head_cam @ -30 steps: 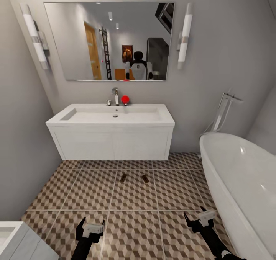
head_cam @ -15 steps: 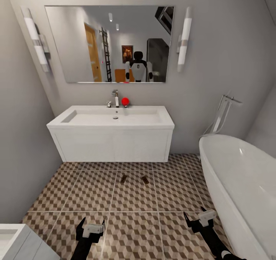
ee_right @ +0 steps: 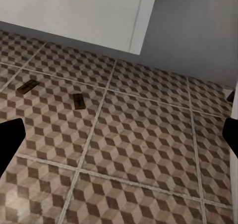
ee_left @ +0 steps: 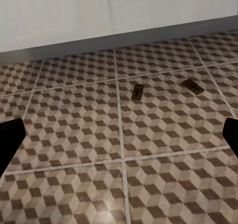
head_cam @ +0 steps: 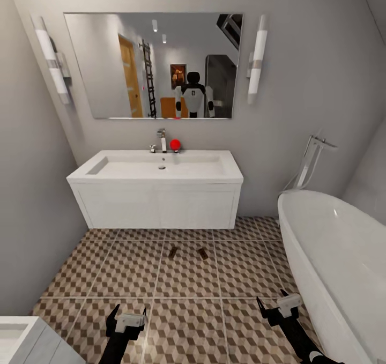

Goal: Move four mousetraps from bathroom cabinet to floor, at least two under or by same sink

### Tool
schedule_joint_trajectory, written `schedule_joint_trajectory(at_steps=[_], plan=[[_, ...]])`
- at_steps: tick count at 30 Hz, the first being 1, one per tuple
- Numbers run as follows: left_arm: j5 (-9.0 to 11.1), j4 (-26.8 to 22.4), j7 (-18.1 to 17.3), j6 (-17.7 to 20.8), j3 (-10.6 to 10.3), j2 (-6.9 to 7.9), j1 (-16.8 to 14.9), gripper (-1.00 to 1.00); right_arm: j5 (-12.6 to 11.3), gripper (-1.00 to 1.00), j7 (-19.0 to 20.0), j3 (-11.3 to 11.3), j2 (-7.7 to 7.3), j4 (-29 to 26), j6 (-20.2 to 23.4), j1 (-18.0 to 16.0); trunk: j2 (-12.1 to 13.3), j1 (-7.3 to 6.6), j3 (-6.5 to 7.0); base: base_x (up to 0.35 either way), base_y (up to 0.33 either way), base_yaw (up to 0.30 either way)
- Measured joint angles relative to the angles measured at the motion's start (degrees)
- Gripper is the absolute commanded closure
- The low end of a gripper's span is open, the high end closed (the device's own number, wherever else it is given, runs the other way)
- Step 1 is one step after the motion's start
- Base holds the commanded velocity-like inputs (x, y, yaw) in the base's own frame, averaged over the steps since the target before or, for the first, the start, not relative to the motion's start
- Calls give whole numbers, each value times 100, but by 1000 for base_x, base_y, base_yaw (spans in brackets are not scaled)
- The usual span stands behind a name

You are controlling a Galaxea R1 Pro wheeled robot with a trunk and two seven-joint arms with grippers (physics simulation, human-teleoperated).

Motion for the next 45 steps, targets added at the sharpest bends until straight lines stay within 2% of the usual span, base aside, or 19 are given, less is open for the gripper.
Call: schedule_joint_trajectory(at_steps=[4, 11, 23, 35, 38, 40, 45], plan=[[1, -3, 0, 0, 4, 13, 0, -100, 1, -100, -1, 0, 0, 0, 0, 2, 161, -88, 72, 0, 0, 0], [7, 6, 5, -10, 9, 186, -1, -100, 2, -100, -2, 0, 0, 0, 0, 12, 441, -242, 198, 0, 0, 0], [10, 164, -8, -21, 4, 391, 15, -100, 3, -100, -2, 0, 0, 0, 0, 37, 923, -505, 413, 0, 0, 0], [10, 179, -75, -29, 0, 634, 423, -100, 6, -100, -2, 6, 15, 0, 0, 39, 1405, -769, 629, 0, 0, 0], [7, 178, -194, -29, -4, 633, 474, -100, 6, -100, -2, 6, 16, 0, 0, 39, 1525, -835, 683, 0, 0, 0], [6, 175, -405, -26, -6, 598, 504, -100, 7, -100, -2, 8, 19, 0, 0, 41, 1605, -879, 719, 0, 0, 0], [8, 177, -572, -16, -5, 541, 529, -100, 6, -100, 3, 6, 26, 0, 12, 77, 1806, -989, 809, 0, 0, 0]])
